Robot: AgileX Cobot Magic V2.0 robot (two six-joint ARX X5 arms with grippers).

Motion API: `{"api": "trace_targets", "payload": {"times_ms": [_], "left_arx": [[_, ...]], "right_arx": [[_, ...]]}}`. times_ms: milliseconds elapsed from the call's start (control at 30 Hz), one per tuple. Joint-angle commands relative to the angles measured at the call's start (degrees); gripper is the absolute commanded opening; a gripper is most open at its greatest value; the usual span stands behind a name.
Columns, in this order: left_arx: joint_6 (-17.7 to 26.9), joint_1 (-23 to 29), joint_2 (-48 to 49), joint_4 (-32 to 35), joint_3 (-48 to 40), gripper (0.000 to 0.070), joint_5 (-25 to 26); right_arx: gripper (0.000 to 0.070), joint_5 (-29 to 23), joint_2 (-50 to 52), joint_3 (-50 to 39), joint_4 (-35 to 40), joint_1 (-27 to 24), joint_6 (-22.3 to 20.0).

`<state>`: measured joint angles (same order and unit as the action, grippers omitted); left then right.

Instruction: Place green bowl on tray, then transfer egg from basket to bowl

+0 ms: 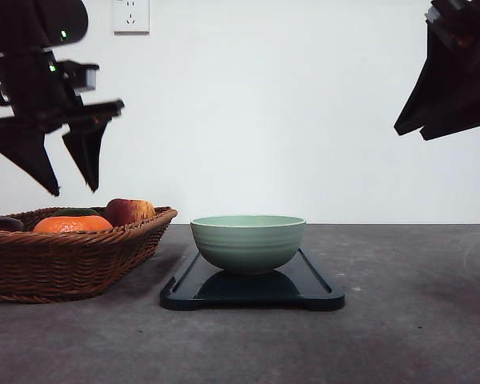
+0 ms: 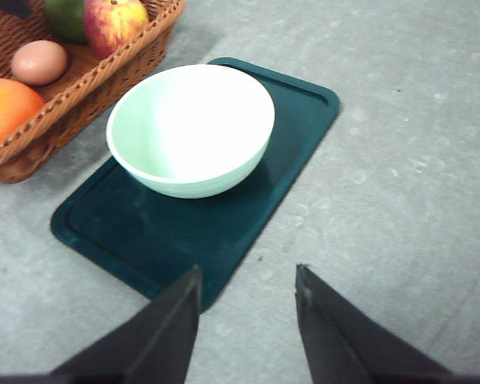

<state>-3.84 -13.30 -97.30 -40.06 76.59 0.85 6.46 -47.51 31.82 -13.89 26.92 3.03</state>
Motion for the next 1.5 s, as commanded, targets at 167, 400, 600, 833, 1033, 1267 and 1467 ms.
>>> {"api": "trace_targets", "payload": {"times_ms": [167, 400, 600, 833, 1033, 1267, 1467], "left_arx": [[1.5, -0.2, -4.2, 1.2, 1.5, 0.0364, -1.6], [1.5, -0.2, -6.3, 1.9, 1.5, 0.0364, -1.6], [1.5, -0.2, -7.7, 2.0, 1.5, 0.0364, -2.6], [1.5, -0.2, -10.0, 2.0, 1.5, 0.0364, -2.6], [1.5, -0.2, -10.5, 2.7, 1.5, 0.0360, -2.6], [1.4, -0.2, -10.5, 2.6, 1.5, 0.0220, -2.6], [1.4, -0.2, -10.1, 1.5, 1.6, 0.0217, -2.6]], "right_arx": [[0.0225, -0.6, -0.4, 0.3, 0.6, 0.3, -0.5], [0.0225, -0.6, -0.4, 0.3, 0.6, 0.3, -0.5], [0.0225, -0.6, -0.4, 0.3, 0.6, 0.3, -0.5], [0.0225, -0.6, -0.4, 0.3, 0.6, 0.3, -0.5], [0.0225, -0.6, -0.4, 0.3, 0.6, 0.3, -0.4], [0.0225, -0.6, -0.3, 0.3, 0.6, 0.3, -0.4], [0.0225, -0.6, -0.4, 0.3, 0.6, 0.3, -0.4]]}}
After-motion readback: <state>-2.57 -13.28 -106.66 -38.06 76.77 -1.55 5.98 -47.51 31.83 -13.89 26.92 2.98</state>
